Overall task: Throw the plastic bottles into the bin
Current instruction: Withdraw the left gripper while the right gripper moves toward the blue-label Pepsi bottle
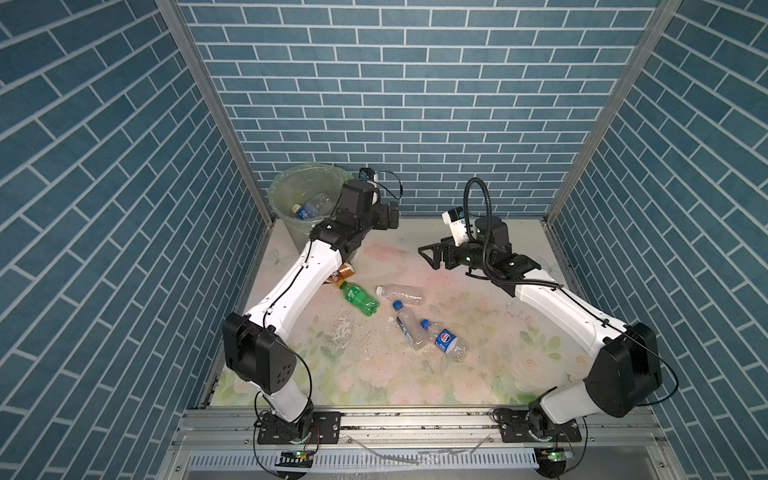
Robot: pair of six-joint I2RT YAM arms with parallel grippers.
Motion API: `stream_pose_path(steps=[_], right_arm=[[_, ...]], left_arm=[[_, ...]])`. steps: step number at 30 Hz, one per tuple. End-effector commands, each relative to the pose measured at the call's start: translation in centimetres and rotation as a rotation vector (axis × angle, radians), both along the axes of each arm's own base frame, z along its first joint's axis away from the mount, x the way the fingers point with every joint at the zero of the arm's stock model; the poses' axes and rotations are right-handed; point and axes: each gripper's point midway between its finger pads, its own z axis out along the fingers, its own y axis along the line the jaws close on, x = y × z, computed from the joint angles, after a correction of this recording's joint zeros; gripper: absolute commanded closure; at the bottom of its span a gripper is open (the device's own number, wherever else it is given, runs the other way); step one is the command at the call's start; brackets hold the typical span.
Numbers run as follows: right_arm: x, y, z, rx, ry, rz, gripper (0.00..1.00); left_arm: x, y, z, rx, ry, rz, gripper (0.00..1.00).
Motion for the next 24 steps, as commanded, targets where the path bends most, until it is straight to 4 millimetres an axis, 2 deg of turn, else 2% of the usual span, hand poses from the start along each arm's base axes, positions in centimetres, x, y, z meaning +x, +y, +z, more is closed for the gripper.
stream_pose_path(steps=[1, 9, 15, 20, 24], right_arm=[[-1.9, -1.7, -2.5, -0.075, 0.036, -0.015, 0.01], [-7.1, -4.7, -10.1, -0.223, 0.235, -0.024, 0.05], [-10.8, -5.7, -14.7, -0.343, 0.334, 0.005, 0.08], [-12.6, -5.6, -16.9, -0.372, 0.384, 0.031, 0.12], [-13.8, -4.8, -17.8, -0.384, 0.406, 0.057, 0.15]], left_arm=[[-1.7, -0.6, 0.0, -0.088, 0.024, -0.008, 0.01], [-4.3, -1.7, -6.5, -0.225, 0.183, -0.027, 0.01], [-5.8, -2.4, -10.0, -0.289, 0.272, -0.023, 0.01], [-6.6, -2.6, -11.6, -0.314, 0.305, -0.031, 0.01], [-6.8, -2.4, -12.2, -0.305, 0.317, -0.025, 0.01]])
